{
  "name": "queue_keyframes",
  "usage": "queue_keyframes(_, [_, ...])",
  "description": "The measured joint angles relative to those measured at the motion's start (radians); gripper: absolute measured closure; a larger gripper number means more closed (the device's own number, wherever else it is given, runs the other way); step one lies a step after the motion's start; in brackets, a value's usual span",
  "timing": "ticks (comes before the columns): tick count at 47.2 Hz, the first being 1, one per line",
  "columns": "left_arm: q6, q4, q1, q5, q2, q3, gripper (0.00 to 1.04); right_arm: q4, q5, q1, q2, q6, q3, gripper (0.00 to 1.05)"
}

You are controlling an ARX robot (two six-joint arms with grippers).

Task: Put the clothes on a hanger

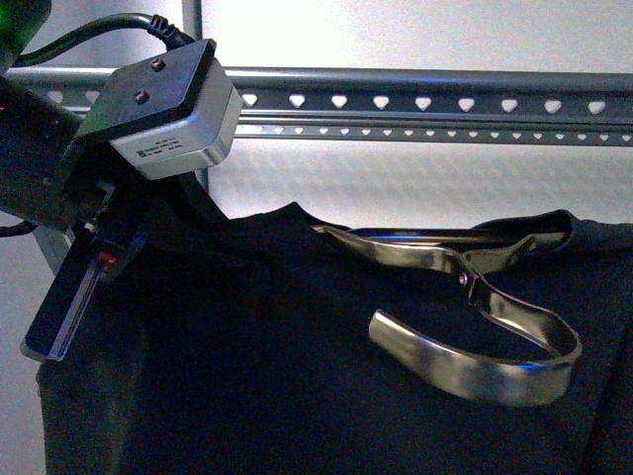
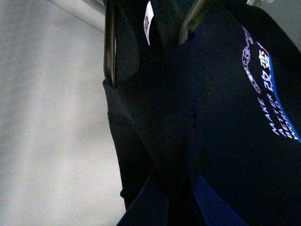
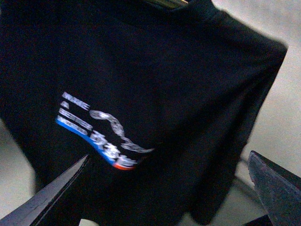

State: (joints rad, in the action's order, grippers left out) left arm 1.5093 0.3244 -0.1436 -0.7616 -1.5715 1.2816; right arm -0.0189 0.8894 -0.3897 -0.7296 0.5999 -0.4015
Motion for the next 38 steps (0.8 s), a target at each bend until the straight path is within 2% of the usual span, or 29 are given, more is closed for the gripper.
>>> queue_keyframes(1, [0.000, 0.000, 0.000, 0.000, 0.000, 0.000, 1.00, 0.000, -0.002, 0.003, -0.021, 0.042, -0.017, 0.07])
queue_keyframes(2, [0.000, 0.000, 0.000, 0.000, 0.000, 0.000, 1.00, -0.009, -0.002, 0.014, -0.077, 0.182, -0.063, 0.07])
queue_keyframes(5, [0.000, 0.000, 0.000, 0.000, 0.000, 0.000, 1.00, -0.070, -0.010, 0.047, -0.175, 0.409, -0.151, 0.07])
queue_keyframes(8, [0.000, 0.000, -0.002, 0.000, 0.000, 0.000, 1.00, -0.161, -0.034, 0.105, -0.275, 0.732, -0.258, 0.07])
queue_keyframes(13, [0.001, 0.000, -0.002, 0.000, 0.000, 0.000, 1.00, -0.151, -0.096, 0.197, -0.380, 0.995, -0.386, 0.07])
queue_keyframes(20, [0.000, 0.000, -0.002, 0.000, 0.000, 0.000, 1.00, -0.145, -0.210, 0.307, -0.515, 1.080, -0.528, 0.07])
queue_keyframes(26, [0.000, 0.000, -0.001, 0.000, 0.000, 0.000, 1.00, -0.145, -0.268, 0.334, -0.594, 1.078, -0.591, 0.08])
queue_keyframes(33, [0.001, 0.000, -0.002, 0.000, 0.000, 0.000, 1.00, -0.131, -0.323, 0.349, -0.708, 1.031, -0.686, 0.32])
queue_keyframes(38, [0.002, 0.000, -0.002, 0.000, 0.000, 0.000, 1.00, -0.130, -0.333, 0.357, -0.744, 0.994, -0.721, 0.44])
